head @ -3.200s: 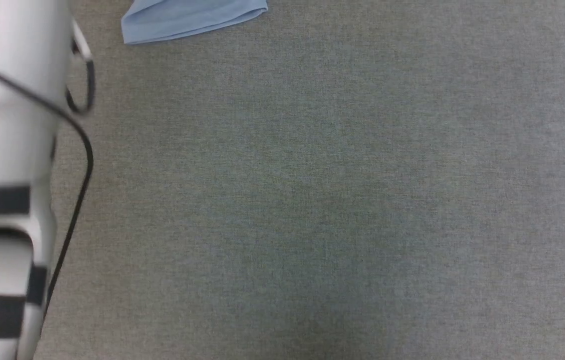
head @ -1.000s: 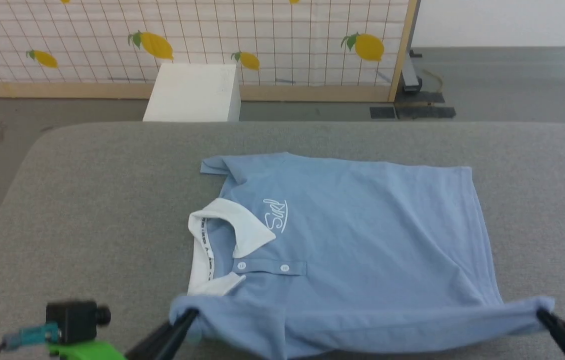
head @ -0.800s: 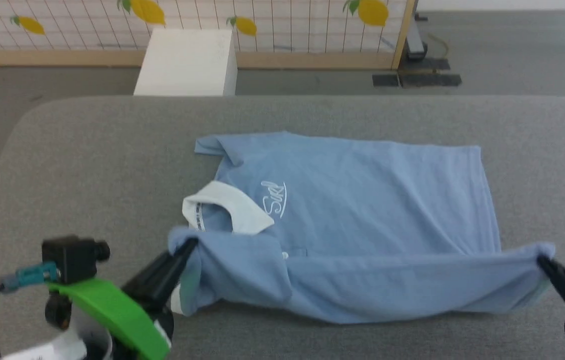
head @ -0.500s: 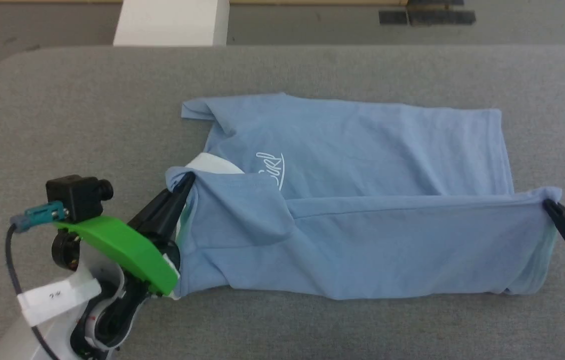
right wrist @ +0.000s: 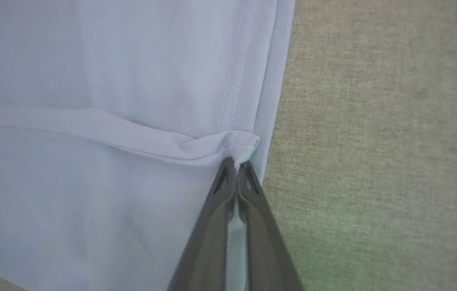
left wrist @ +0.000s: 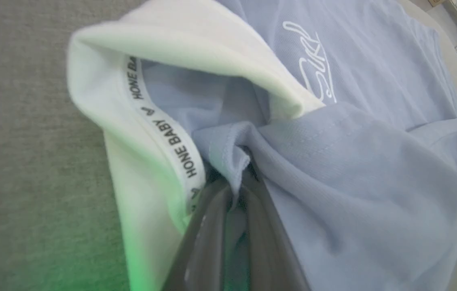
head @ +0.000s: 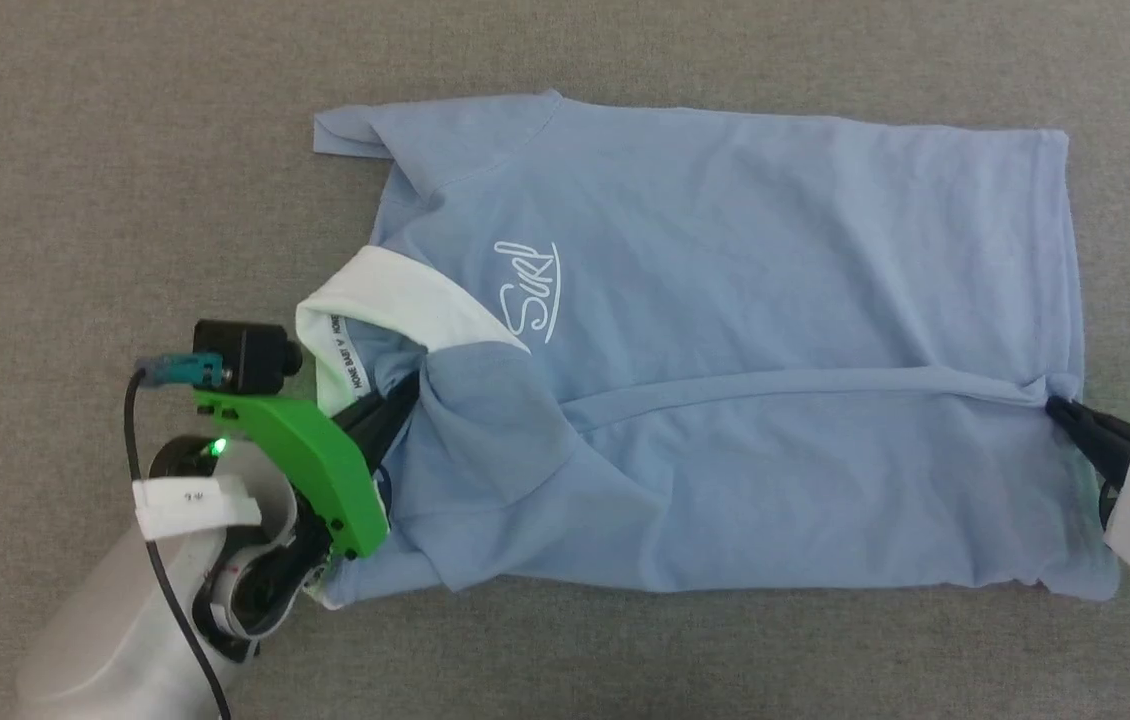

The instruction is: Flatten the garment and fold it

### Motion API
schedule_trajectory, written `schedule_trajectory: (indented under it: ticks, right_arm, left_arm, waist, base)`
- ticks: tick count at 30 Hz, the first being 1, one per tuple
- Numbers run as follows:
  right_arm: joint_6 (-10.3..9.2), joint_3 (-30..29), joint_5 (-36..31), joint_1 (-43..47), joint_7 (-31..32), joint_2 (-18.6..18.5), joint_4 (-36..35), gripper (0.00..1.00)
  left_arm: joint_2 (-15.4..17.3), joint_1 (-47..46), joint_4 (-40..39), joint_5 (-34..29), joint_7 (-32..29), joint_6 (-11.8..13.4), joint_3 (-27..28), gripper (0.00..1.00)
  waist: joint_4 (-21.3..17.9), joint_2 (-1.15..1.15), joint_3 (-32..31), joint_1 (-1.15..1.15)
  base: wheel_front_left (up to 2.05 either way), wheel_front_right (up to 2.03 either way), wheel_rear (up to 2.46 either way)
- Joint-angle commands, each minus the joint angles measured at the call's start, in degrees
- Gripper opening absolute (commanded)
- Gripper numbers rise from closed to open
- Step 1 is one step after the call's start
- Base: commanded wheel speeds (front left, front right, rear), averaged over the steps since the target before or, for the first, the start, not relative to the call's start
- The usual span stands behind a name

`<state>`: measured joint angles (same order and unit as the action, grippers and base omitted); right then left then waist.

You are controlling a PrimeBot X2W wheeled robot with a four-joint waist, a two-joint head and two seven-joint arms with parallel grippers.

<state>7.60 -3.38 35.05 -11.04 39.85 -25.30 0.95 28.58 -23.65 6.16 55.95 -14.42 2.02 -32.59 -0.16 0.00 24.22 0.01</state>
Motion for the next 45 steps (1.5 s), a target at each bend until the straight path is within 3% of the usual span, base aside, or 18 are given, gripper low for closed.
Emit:
schedule_trajectory:
  ticks: [1,2,3,4,5,6,12,16,22,26,31,37,45]
  right_arm:
    - [-0.11,0.4,0.3,-0.8,0.5,-0.3,1.0,0.0]
    - [-0.11,0.5,0.3,-1.0,0.6,-0.4,1.3,0.0]
    - [-0.11,0.5,0.4,-1.3,0.5,-0.6,2.1,0.0]
    - [-0.11,0.5,0.6,-1.4,0.5,-0.5,2.2,0.15]
    - [-0.11,0.5,0.9,-1.3,0.5,-0.4,2.1,1.0]
    - [-0.11,-0.6,2.7,-0.1,0.6,0.0,0.5,1.0]
    - [-0.11,-4.9,3.4,5.0,-1.6,1.0,-5.4,1.0]
    - [-0.11,-8.8,0.2,8.8,-8.0,3.3,-11.0,1.0]
    - [-0.11,-14.5,-8.5,13.7,-23.4,12.4,-16.2,1.0]
    - [-0.11,-14.7,-18.2,18.1,-34.2,19.7,-16.7,1.0]
    - [-0.11,-13.4,-25.6,22.0,-42.8,22.0,-14.4,1.0]
    - [-0.11,-12.9,-24.9,22.8,-46.9,22.4,-9.5,1.0]
    - [-0.11,-12.6,-24.3,23.6,-48.4,22.4,-6.9,1.0]
  left_arm:
    - [-0.3,-0.7,1.8,0.1,-1.8,0.4,-1.1,0.0]
    - [-0.3,-1.0,2.2,0.0,-2.2,0.4,-1.3,0.0]
    - [-0.9,-1.6,3.3,0.5,-2.6,0.8,-1.2,0.09]
    - [-1.1,-1.6,3.4,0.8,-2.3,0.9,-0.9,0.28]
    - [-1.5,-1.4,3.2,1.6,-1.8,0.9,-0.3,0.49]
    - [-1.4,1.3,-0.5,4.6,-0.7,0.2,1.6,1.0]
    - [0.3,7.8,-9.8,5.2,4.4,2.1,4.9,1.0]
    - [0.9,12.8,-16.0,0.9,13.0,5.9,8.2,1.0]
    - [-1.2,19.2,-19.5,-9.3,26.7,12.1,10.4,1.0]
    - [-6.4,23.0,-20.3,-19.8,29.3,15.9,13.7,1.0]
    - [-13.6,28.6,-22.4,-31.9,29.4,15.1,18.3,1.0]
    - [-19.3,34.0,-19.8,-37.7,29.4,10.7,20.8,1.0]
    - [-20.1,35.5,-16.2,-41.5,29.4,5.7,23.1,1.0]
  waist:
    - [0.2,0.0,0.8,-0.01]
    - [0.3,0.0,0.9,-0.01]
    - [0.5,0.0,0.9,-0.01]
    - [0.5,0.0,0.7,-0.01]
    - [0.6,0.0,0.3,-0.01]
    - [0.7,0.0,-3.0,-0.01]
    - [1.4,0.0,-8.5,-0.01]
    - [1.7,0.0,-11.5,-0.01]
    - [2.7,0.0,-15.8,-0.01]
    - [2.8,0.0,-18.3,-0.01]
    - [2.8,0.0,-19.7,-0.01]
    - [2.0,0.0,-20.9,-0.01]
    - [2.4,0.0,-21.9,-0.01]
  base:
    - [0.0,0.0,0.0]
    - [0.0,0.0,0.0]
    - [0.0,0.0,0.0]
    - [0.0,0.0,0.0]
    - [0.0,0.0,0.0]
    - [0.0,0.0,0.0]
    - [0.0,0.0,0.0]
    - [0.0,0.0,0.0]
    - [0.0,0.0,0.0]
    - [0.0,0.0,0.0]
    - [0.0,0.0,0.0]
    - [0.0,0.0,0.0]
    - [0.0,0.0,0.0]
